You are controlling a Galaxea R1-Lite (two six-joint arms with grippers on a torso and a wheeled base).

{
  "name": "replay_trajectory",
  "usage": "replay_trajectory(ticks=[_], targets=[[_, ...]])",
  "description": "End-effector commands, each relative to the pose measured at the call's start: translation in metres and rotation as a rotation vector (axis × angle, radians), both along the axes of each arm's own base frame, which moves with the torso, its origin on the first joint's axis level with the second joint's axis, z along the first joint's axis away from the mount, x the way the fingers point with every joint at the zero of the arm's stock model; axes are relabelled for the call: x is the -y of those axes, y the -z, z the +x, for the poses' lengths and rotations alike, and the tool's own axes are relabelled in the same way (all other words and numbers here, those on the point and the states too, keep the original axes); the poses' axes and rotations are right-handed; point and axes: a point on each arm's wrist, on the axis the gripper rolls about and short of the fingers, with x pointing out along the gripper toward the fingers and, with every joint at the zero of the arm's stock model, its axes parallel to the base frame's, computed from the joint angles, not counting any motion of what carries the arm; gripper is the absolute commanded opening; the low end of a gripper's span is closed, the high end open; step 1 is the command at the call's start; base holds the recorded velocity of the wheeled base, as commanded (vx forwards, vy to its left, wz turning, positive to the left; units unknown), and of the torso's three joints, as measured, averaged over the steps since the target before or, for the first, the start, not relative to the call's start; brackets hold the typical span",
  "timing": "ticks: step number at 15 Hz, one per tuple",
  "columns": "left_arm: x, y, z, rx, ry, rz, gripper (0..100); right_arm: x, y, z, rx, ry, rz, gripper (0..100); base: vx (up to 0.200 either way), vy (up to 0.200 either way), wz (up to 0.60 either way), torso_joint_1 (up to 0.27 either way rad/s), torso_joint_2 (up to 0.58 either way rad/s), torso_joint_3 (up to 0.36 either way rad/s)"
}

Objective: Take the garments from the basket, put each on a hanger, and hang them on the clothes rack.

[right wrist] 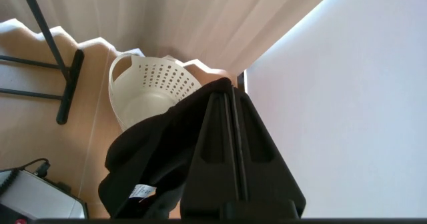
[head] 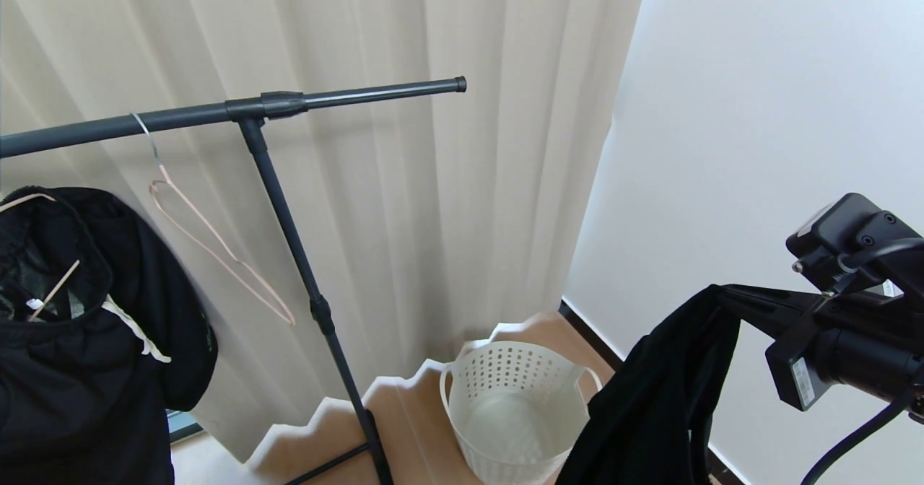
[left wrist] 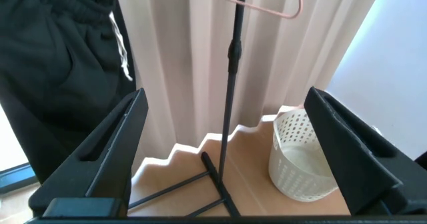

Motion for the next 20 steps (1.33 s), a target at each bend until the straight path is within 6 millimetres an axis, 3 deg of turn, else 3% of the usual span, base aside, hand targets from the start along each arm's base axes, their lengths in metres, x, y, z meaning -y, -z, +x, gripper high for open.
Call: replay_trajectory(ticks=[1,10,18,20], targets=[[0.0000,-0.0001,0.0000,0.001,-0.001,0.001,100,-0.0008,0.0005,0.0010,-0.003,-0.001,-0.002,0,0.000,0.000,0.00,0.246,-0.57,-0.325],[-0.0001,-0.0001,0.0000,0.001,-0.003,-0.004,100,0.0006,-0.0006,-0.0015,0.005,-0.002,0.004,0,0.000,0.000,0.00,0.170,-0.38,-0.207],[-0.0001,-0.0001,0.0000,0.001,-0.003,-0.003,100,0.0002,0.0016,-0.0010,-0.003,-0.005,-0.001,0,0.000,0.000,0.00,0.007,-0.01,0.091],[-0.0001,0.0003,0.0001,0.000,-0.003,-0.003,100,0.0001,0.0025,-0.0004,-0.007,-0.004,-0.003,0,0.000,0.000,0.60,0.002,0.00,0.029]])
